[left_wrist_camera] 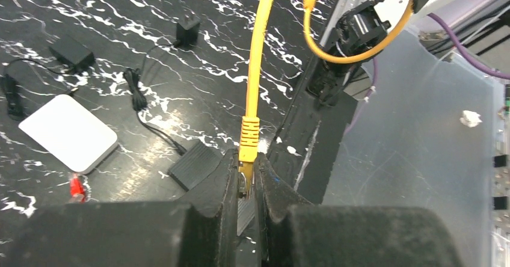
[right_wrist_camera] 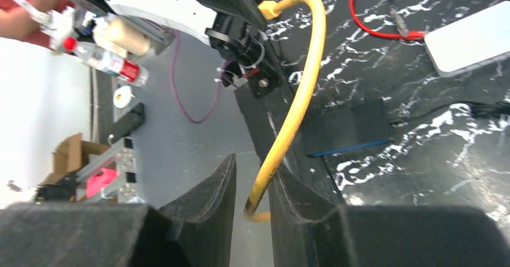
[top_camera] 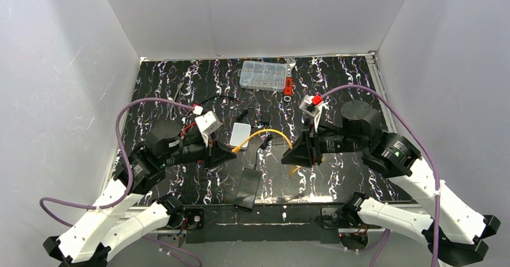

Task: Insert the plug into the switch port
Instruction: Pick up the connector from the center of the board.

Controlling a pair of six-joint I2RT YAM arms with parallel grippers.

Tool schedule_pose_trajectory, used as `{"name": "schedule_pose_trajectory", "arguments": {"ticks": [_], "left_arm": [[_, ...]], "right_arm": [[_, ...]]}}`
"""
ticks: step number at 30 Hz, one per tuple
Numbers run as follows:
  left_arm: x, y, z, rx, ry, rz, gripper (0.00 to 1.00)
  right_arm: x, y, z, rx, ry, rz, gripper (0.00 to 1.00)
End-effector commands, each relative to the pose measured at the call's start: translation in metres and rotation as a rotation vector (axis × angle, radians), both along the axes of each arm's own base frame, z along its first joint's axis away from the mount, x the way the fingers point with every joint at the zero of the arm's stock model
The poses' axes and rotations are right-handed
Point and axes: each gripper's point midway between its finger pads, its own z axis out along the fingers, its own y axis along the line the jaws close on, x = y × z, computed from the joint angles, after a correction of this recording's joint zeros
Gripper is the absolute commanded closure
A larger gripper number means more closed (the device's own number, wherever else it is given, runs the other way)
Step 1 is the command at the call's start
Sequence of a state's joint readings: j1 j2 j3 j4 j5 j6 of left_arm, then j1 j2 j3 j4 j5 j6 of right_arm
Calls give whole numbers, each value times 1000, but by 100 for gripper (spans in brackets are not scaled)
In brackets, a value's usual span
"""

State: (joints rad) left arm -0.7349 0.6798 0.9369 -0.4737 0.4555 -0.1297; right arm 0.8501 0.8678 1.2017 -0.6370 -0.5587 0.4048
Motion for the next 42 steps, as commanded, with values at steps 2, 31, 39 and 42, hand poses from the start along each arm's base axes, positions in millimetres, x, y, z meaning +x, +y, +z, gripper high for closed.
{"name": "schedule_pose_trajectory", "arguments": {"ticks": [2,31,39,42], "left_arm": [[-16,-7,13,-19,101,-71,100],[-63,-27,-19,98,687,-277,100],[-75,-33,-12,42,768,-353,100],[-77,-34,-13,37,792,-367,100]], "right_arm": [[15,-14,-7,-49,-182,-38,61],[-5,40,-10,67,-1169,432,39],[-14,64,-27,58,-1277,488,47],[-18,71,-31,60,-1312,498,50]]}}
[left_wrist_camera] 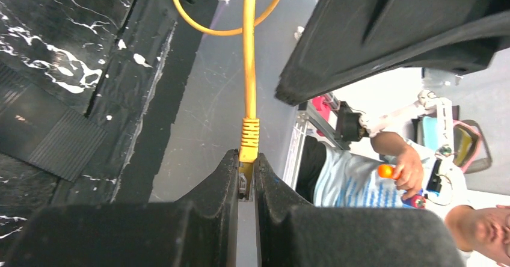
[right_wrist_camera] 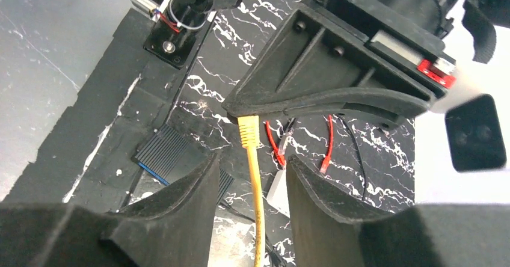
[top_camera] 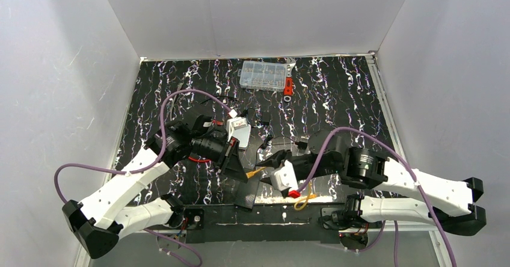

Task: Insert the plug into the switch port
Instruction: Pick up the connector from the center of the board.

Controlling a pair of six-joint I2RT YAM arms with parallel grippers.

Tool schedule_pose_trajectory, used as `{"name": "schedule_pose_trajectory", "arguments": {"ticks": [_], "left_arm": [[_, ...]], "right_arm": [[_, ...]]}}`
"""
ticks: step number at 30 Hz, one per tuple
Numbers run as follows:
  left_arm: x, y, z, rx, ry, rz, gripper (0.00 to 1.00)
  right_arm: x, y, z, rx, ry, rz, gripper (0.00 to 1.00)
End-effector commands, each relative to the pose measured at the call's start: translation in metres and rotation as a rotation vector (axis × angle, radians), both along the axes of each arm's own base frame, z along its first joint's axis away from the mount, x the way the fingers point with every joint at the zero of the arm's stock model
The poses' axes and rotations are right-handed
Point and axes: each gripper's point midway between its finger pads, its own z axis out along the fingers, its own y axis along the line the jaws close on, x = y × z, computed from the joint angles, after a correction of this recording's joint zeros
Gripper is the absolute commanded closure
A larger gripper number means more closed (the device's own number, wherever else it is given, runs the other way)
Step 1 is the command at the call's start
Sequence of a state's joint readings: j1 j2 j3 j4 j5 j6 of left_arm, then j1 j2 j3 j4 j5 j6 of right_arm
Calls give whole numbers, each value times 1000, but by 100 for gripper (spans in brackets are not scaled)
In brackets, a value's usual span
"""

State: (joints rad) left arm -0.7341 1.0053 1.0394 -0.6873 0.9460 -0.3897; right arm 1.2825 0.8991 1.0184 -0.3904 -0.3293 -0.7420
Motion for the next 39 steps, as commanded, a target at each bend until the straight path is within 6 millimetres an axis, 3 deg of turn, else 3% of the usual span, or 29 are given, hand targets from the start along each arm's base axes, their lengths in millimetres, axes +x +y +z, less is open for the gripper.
{"name": "schedule_pose_trajectory", "arguments": {"ticks": [1,9,13,28,34,39], "left_arm": [[-10,-1,6,-46,69,-48,100],[-11,-2,7,-56,89,-61,100],[-12,-2,6,-59,95,-67,100],[-14,-4,10,-92,103,-82,100],[-15,-4,13,-101,101,-86,100],[-15,-4,15,-112,91,-84,96]], "right_arm": [[3,16,11,73,-117,0,51],[-6,22,2,56,-137,40,58],[-9,23,0,52,-134,52,67],[-12,25,-8,25,-124,68,72],[-13,26,-8,18,-126,75,96],[-11,27,-8,20,-122,62,99]]}}
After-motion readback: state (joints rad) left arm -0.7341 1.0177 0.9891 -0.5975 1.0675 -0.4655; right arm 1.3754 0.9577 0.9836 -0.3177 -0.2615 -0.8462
